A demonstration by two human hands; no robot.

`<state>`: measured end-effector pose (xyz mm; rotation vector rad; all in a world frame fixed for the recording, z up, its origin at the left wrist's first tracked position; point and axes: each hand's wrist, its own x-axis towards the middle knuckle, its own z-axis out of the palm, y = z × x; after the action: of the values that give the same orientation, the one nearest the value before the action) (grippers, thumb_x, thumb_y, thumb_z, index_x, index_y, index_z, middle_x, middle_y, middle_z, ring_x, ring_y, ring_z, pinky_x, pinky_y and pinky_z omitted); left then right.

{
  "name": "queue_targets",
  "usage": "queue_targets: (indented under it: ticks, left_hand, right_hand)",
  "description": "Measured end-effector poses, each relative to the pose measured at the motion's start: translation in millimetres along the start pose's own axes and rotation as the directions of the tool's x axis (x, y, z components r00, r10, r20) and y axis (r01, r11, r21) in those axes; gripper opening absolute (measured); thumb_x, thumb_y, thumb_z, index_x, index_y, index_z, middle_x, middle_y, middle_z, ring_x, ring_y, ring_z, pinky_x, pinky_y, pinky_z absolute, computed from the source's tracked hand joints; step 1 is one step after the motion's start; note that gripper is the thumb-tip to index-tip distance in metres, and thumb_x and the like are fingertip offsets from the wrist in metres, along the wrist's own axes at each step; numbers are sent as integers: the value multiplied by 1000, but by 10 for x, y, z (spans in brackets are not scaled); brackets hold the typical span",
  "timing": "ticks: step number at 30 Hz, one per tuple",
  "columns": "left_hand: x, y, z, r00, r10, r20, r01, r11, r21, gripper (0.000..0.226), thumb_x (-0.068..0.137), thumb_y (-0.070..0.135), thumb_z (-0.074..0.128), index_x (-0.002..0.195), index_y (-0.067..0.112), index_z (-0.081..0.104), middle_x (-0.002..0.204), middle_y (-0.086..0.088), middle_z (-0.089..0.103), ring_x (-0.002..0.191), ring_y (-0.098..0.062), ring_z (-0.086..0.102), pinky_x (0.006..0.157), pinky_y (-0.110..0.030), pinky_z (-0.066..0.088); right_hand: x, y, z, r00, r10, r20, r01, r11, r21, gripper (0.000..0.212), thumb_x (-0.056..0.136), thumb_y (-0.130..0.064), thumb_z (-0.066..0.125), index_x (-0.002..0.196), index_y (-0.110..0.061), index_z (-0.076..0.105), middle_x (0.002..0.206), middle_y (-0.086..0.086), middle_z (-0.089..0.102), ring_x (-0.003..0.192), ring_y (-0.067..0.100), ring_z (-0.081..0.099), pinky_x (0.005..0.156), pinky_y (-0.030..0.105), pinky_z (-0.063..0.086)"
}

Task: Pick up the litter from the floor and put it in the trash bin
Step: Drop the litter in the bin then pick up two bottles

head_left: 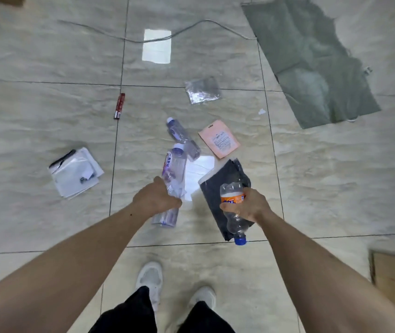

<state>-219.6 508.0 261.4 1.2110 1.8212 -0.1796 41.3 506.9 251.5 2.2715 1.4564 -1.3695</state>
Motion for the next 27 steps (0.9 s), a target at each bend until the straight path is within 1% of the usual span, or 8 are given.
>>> queue_targets:
  ticks: [5,10,11,13,16,20,23,27]
  left_hand:
    - [-993,-202,-860,996,-90,-24,88,993,-84,74,64,48,76,116,12,39,97,-4,57,84,-27,62,63,-33,55]
    - [-1805,-458,-1570,982,-176,-62,164,974,-156,77,62,49,73,120,12,41,96,-3,60,85,-26,64,70,-35,56]
    - [-1945,-519,-1693,978,-192,-80,176,970,-168,78,61,50,73,121,12,41,95,-2,60,82,-24,64,68,-35,56]
    - [-2217,-646,-1926,966,-236,-107,212,958,-193,82,61,51,71,124,11,39,87,0,58,70,-20,62,59,-31,52]
    - [-2572,-853,-2252,947,-291,-132,260,942,-213,84,59,51,71,126,11,38,86,0,57,65,-21,63,59,-30,54]
    - [-2926,-1239,-2679,923,-347,-167,291,912,-290,76,59,45,73,121,12,41,84,0,56,67,-21,62,67,-31,56]
    - [-3145,-1663,-3009,895,-401,-193,311,874,-373,74,58,43,73,118,13,41,86,0,56,71,-21,63,70,-32,56]
    - [-3398,-2347,-3439,862,-466,-200,359,838,-410,68,61,43,72,113,14,41,83,-1,57,65,-19,61,61,-28,50]
  right_hand:
    - [-1058,-803,-207,985,-132,112,132,991,6,88,54,-53,79,131,-43,37,101,-11,66,94,18,64,84,32,51]
    - [-1793,-1585,-345,958,-200,207,210,977,-30,132,54,-49,85,149,-42,-7,118,-6,61,107,25,62,94,36,48]
    - [-1900,-1739,-358,958,-193,211,207,977,-45,133,55,-47,86,150,-34,-6,118,-3,61,106,25,62,91,35,48]
    - [-2105,-2053,-374,960,-183,213,208,973,-103,111,54,-48,88,138,-17,23,112,0,63,98,22,62,83,33,50]
    - [-2410,-2538,-380,946,-222,236,273,939,-209,85,49,-55,85,117,-15,52,102,-1,66,94,18,63,83,32,53]
    - [-2779,-3182,-195,905,-322,277,397,874,-280,83,45,-58,82,113,-18,56,102,-3,67,97,18,63,85,32,52]
    - [-3066,-3712,67,883,-376,281,456,831,-320,83,40,-60,80,108,-20,53,96,-5,64,91,18,60,68,28,46]
    - [-3406,-4430,545,850,-414,326,514,789,-337,83,37,-60,77,108,-23,57,90,-7,64,84,16,61,60,24,44]
